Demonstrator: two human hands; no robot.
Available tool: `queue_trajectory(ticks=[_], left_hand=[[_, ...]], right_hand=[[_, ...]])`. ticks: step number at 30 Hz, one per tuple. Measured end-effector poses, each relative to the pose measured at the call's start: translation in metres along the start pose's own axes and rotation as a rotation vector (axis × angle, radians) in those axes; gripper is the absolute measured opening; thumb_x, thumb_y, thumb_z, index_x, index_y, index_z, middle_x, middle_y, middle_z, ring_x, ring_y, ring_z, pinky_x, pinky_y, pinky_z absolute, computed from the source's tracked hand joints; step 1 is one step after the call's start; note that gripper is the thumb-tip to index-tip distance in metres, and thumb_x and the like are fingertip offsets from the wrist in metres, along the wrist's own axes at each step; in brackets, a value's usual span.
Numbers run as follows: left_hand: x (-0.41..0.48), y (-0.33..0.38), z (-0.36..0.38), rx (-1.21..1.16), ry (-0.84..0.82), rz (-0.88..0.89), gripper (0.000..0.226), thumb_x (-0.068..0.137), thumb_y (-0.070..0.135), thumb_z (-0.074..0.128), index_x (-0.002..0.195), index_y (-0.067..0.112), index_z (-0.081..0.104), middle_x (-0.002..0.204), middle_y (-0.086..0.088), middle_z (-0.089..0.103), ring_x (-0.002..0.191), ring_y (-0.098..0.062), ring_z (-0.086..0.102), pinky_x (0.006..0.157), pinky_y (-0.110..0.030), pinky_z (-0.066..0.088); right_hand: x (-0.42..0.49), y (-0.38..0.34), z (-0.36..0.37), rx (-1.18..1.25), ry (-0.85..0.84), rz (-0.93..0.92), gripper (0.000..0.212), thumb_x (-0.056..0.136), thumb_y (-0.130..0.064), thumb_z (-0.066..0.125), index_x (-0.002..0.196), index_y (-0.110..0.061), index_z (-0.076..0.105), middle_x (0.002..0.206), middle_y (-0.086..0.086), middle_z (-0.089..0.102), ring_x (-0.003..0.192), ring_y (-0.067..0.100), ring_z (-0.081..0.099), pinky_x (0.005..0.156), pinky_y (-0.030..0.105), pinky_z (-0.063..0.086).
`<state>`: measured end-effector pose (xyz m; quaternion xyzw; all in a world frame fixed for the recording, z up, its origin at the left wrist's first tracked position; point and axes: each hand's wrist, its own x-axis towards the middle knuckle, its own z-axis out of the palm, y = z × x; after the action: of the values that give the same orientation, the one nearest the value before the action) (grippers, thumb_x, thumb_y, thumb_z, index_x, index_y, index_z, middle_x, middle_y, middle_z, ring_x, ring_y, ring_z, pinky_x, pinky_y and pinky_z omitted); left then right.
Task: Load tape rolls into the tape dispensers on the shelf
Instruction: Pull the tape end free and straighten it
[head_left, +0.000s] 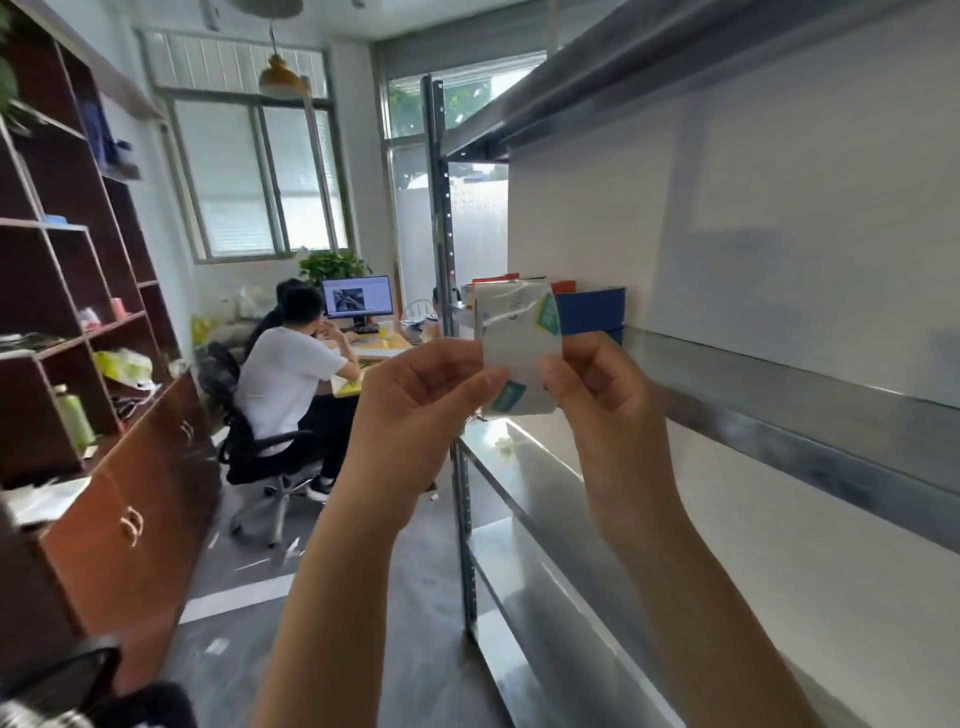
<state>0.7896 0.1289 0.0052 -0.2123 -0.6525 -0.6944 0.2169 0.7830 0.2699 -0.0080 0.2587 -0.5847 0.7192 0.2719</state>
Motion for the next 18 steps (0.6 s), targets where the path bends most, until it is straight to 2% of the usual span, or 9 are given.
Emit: queue_trajectory(ticks=[5, 9, 18], left_hand=[[0.004, 0.0, -0.008, 0.002, 0.005, -0.019, 0.034, 0.068, 0.02, 0.071, 0.099, 0.005, 0.069, 0.098, -0.012, 0.074, 0.094, -0.024, 0.07, 0.084, -0.035, 0.055], [0.006, -0.006, -0.011, -0.003, 0.014, -0.034, 0.035, 0.069, 0.02, 0.071, 0.099, 0.003, 0.069, 0.097, -0.013, 0.074, 0.093, -0.026, 0.07, 0.084, -0.034, 0.055], [0.026, -0.022, -0.026, -0.022, 0.019, -0.047, 0.034, 0.067, 0.021, 0.071, 0.097, 0.004, 0.069, 0.096, -0.013, 0.074, 0.093, -0.024, 0.07, 0.081, -0.03, 0.054]], right_hand=[[0.005, 0.006, 0.005, 0.009, -0.024, 0.01, 0.004, 0.09, -0.011, 0.058, 0.092, -0.013, 0.061, 0.079, -0.015, 0.065, 0.076, -0.005, 0.062, 0.065, 0.01, 0.048], [0.007, 0.012, 0.007, 0.003, -0.047, 0.014, 0.006, 0.09, -0.014, 0.057, 0.09, -0.019, 0.061, 0.075, -0.023, 0.067, 0.078, -0.005, 0.064, 0.065, 0.009, 0.048], [0.024, 0.034, 0.019, 0.021, -0.064, 0.039, 0.006, 0.089, -0.015, 0.058, 0.09, -0.021, 0.06, 0.076, -0.025, 0.067, 0.081, -0.004, 0.065, 0.065, 0.01, 0.05]])
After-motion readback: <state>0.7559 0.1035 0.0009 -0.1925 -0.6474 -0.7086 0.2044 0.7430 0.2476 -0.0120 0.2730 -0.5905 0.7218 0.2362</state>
